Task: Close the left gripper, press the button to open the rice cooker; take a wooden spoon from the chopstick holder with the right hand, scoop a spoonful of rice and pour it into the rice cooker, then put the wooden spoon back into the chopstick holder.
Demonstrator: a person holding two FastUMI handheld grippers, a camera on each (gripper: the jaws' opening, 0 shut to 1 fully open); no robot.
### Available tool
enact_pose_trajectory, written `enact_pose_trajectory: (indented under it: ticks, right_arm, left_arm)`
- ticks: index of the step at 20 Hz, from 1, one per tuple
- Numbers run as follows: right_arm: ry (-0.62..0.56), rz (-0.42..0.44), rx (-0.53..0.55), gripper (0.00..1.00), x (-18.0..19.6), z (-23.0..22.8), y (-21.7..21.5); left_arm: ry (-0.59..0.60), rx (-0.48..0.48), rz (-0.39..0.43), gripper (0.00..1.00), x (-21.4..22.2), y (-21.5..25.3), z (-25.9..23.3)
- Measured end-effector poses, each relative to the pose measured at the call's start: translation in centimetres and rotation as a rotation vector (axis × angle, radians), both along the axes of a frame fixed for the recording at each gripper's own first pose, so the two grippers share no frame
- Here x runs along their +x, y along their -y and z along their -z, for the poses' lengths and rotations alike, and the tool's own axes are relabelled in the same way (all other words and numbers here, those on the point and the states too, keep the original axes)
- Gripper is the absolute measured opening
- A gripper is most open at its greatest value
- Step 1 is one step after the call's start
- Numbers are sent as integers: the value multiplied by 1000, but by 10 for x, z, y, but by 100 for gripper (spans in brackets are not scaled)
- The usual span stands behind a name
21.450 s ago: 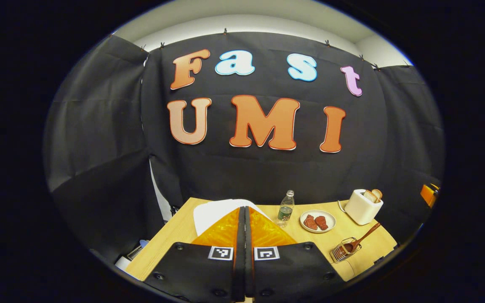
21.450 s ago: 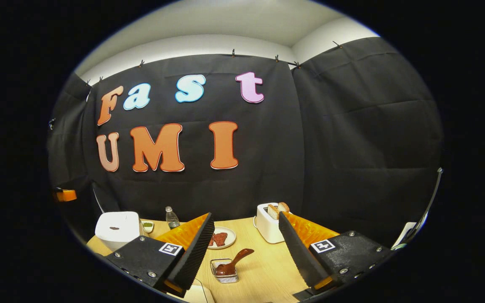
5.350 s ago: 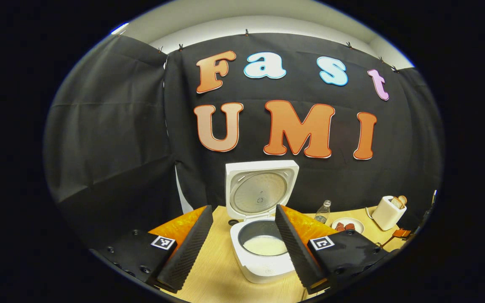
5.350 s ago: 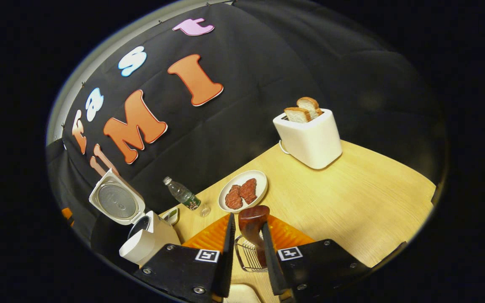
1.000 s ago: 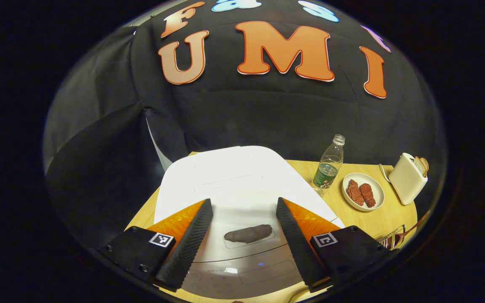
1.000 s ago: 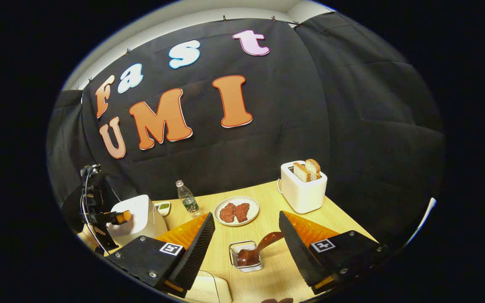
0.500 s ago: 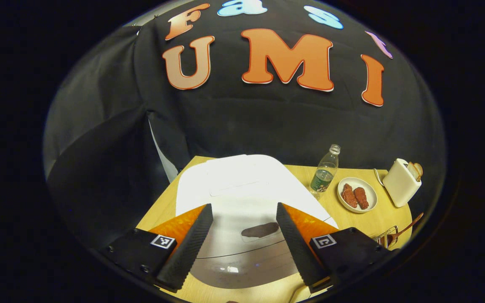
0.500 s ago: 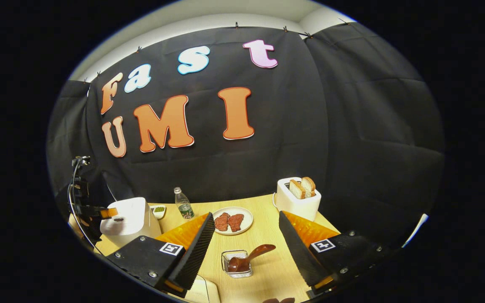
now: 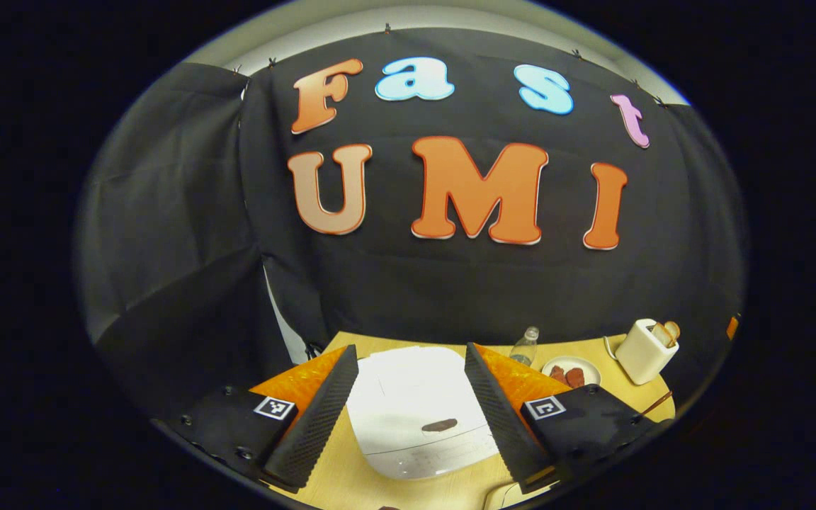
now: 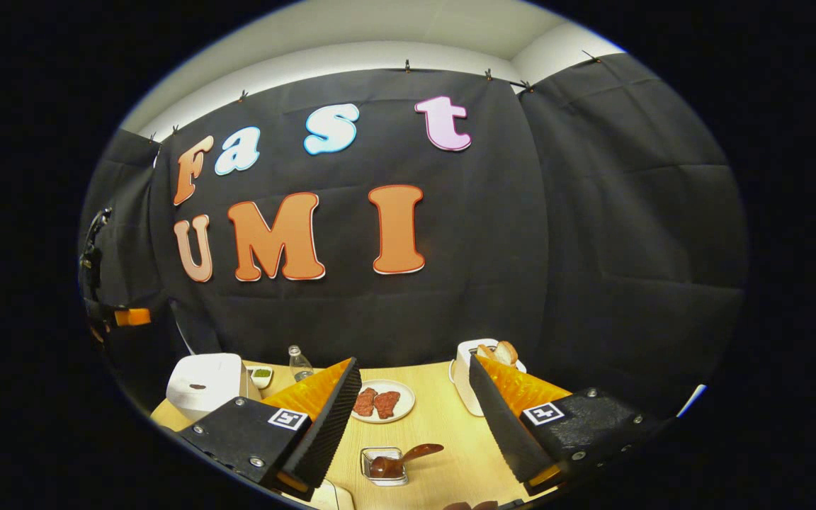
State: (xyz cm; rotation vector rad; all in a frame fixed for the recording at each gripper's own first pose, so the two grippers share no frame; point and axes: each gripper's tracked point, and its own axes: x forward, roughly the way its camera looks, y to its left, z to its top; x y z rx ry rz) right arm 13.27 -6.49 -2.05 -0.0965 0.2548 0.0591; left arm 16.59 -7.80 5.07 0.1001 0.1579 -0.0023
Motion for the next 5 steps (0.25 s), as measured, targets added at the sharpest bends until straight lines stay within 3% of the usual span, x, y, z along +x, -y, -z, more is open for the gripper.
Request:
enact_pose_trajectory:
  ticks: [5]
  right_arm:
    - [40, 1, -4, 95, -2, -30, -1]
  left_arm:
    - [136, -58, 3, 100, -42, -14, -70]
